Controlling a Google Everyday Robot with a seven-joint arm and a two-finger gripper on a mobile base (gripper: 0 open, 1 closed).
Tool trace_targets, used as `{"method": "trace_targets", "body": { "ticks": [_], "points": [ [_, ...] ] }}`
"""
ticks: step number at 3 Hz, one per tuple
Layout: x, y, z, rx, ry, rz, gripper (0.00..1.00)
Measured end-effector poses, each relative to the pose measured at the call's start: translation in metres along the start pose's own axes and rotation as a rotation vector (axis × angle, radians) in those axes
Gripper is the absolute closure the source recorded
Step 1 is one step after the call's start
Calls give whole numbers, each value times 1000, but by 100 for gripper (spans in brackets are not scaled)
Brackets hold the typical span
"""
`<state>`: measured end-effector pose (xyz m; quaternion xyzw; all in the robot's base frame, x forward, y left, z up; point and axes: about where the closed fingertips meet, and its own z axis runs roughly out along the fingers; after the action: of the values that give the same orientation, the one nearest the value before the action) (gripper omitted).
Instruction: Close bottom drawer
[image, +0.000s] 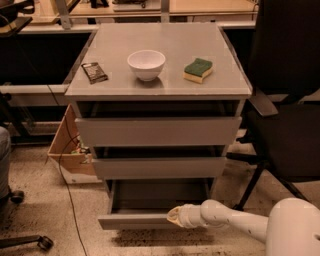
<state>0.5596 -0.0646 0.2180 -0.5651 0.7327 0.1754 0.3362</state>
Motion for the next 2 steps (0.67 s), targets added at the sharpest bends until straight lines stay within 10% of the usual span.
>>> {"method": "trace_targets", "body": {
  "ticks": [2],
  "points": [
    [0,0,0,0,0,0,62]
  ]
}}
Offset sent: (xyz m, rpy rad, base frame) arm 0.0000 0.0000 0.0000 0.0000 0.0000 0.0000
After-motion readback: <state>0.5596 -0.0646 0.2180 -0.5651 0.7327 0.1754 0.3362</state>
